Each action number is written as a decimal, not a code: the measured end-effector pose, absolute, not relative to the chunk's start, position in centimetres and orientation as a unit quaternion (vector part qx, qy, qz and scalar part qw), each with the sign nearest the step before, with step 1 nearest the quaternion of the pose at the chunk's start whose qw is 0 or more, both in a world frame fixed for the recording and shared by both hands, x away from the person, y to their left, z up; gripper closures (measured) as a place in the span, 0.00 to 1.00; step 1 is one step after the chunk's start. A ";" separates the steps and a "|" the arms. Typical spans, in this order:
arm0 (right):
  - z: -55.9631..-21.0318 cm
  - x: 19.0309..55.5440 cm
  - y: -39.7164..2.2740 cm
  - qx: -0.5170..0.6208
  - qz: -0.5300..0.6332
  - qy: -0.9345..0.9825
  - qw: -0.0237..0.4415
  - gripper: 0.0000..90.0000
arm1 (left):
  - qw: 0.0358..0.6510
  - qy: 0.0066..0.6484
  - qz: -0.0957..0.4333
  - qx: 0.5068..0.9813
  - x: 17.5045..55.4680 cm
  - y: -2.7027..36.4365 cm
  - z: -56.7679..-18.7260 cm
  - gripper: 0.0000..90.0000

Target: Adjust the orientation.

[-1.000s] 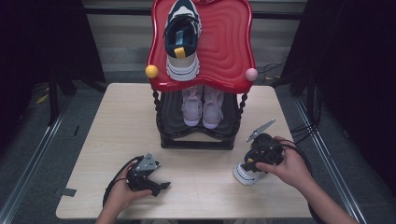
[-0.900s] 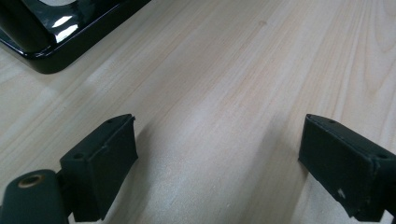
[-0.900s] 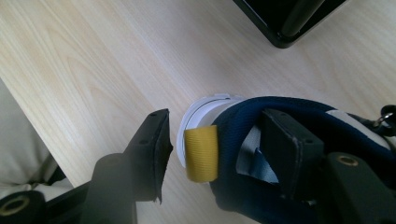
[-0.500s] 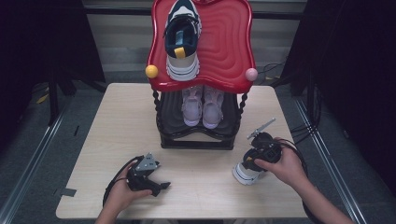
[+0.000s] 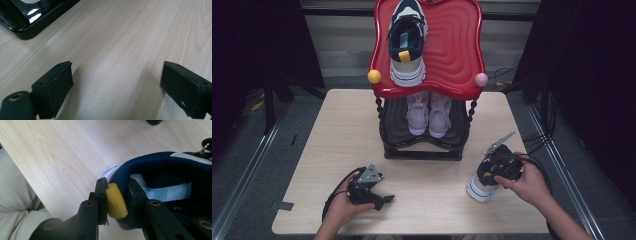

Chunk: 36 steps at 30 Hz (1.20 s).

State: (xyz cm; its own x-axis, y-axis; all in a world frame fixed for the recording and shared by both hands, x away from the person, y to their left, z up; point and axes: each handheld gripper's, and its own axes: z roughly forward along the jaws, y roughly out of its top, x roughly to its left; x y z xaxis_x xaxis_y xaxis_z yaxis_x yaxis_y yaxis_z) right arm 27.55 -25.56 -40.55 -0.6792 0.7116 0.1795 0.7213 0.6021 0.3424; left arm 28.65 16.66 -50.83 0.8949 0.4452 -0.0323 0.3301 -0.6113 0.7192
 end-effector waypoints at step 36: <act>-41.2 27.8 -25.2 -0.369 -0.115 -0.921 0.049 0.76 | 0.386 0.215 0.075 0.894 28.7 16.7 -50.9 0.11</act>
State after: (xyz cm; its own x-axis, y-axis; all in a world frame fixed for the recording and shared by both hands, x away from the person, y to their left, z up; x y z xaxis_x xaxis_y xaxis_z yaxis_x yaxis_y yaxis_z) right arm 27.77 -25.17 -41.22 -0.7233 0.6681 0.1746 0.6905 0.7017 0.1753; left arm 28.71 16.66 -50.86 0.8964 0.4420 -0.0318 0.3266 -0.6104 0.7216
